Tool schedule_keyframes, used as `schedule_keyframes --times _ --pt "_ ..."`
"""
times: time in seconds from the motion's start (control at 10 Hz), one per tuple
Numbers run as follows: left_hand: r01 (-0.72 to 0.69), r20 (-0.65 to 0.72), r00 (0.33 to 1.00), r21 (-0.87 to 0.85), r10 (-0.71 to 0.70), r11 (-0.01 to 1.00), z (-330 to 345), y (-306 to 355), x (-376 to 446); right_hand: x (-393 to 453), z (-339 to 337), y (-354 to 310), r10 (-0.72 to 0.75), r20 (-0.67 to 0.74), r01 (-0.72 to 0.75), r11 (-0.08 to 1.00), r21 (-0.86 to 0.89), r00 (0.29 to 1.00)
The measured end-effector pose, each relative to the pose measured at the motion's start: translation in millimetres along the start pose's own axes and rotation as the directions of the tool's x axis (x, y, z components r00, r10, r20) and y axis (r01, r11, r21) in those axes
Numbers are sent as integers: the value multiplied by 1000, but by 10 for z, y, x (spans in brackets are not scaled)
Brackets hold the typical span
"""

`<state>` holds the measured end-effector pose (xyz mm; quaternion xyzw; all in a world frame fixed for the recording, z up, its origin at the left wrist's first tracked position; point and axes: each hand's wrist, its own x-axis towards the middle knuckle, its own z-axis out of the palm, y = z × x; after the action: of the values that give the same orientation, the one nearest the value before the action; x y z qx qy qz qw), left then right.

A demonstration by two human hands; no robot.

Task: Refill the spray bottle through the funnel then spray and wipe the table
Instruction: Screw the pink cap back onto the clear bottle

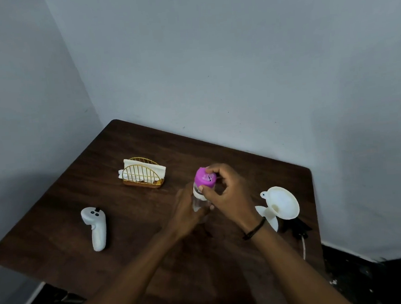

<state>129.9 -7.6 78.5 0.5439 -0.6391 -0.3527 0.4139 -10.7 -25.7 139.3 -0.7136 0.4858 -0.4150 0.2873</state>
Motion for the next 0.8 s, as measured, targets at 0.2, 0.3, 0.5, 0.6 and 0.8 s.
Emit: schedule_keyframes --times 0.2,0.3,0.5,0.6,0.8 --pt "49 17 999 53 -50 997 57 24 -40 132 -278 -178 -24 361 163 918 -361 932" --pt "106 36 993 160 -113 981 107 6 -81 171 -335 -322 30 504 257 832 -491 863" --pt "-10 86 996 199 -8 980 211 -170 -56 137 -256 -428 203 342 116 686 -718 917" --pt "-4 59 998 230 -10 973 277 -219 -135 73 -181 -480 305 161 -19 512 -859 939" --pt "-26 52 998 173 18 985 265 -117 -58 177 -468 -499 289 442 78 759 -646 849"
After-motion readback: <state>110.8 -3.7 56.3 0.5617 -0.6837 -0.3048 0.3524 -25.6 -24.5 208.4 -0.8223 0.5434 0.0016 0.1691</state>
